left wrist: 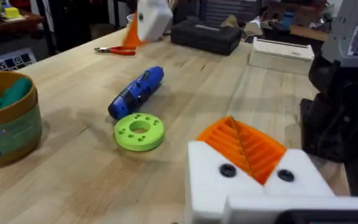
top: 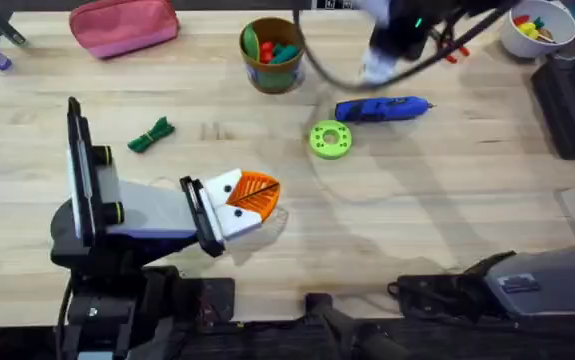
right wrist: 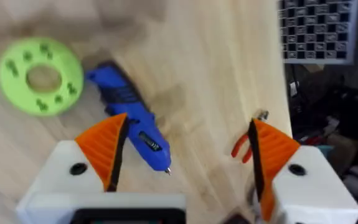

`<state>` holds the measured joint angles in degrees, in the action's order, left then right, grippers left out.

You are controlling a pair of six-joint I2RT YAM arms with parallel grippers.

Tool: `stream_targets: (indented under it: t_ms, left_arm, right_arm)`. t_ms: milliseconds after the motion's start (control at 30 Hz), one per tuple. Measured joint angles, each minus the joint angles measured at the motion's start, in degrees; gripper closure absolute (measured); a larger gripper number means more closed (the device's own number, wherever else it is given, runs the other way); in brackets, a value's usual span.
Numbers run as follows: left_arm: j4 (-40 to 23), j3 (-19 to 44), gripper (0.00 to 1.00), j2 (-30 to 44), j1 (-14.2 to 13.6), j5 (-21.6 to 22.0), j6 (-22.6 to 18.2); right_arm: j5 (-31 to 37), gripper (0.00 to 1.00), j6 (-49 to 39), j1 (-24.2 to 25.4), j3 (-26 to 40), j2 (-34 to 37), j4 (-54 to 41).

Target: Pick up the gripper from the table and insert it into the empty holder that is missing its gripper. Then pick up a screw, insert it into the mounting hole, and use the screwdriver to tighten it. Finally, clean up the table by picking up the vegetable and placing it into the bucket.

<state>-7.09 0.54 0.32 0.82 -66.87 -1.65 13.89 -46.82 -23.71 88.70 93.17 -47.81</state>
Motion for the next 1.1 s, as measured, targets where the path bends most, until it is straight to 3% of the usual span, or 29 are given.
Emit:
stream_targets:
  t_ms: [300, 367, 500, 533, 767, 933, 1100]
  left_arm:
    - [0.0, 0.0, 0.953, 0.0, 0.0, 0.0, -0.1]
    - [0.0, 0.0, 0.692, 0.0, 0.0, 0.0, -0.3]
    - [0.0, 0.0, 0.076, 0.0, 0.0, 0.0, -0.2]
    - [0.0, 0.0, 0.032, 0.0, 0.0, 0.0, -0.1]
    - [0.0, 0.0, 0.016, 0.0, 0.0, 0.0, -0.1]
    - [0.1, 0.0, 0.016, 0.0, 0.0, 0.2, 0.5]
    - [0.9, 0.0, 0.015, 0.0, 0.0, 3.1, 3.7]
  right_arm:
    - [-0.2, 0.009, 29.1, -1.7, 5.5, -10.3, 1.1]
    - [-0.2, 0.008, 34.3, -1.7, 5.5, -12.1, 1.9]
    - [-0.2, 0.008, 45.2, -1.7, 5.6, -14.4, 4.4]
    - [-0.2, 0.009, 48.4, -1.7, 5.6, -14.7, 4.5]
    - [-1.2, 0.010, 66.3, -1.7, 5.6, -15.0, 3.0]
    - [-2.0, 0.052, 70.9, -1.7, 5.6, -15.0, -3.9]
    - [-2.3, 0.069, 73.4, -1.7, 4.0, -15.4, -7.3]
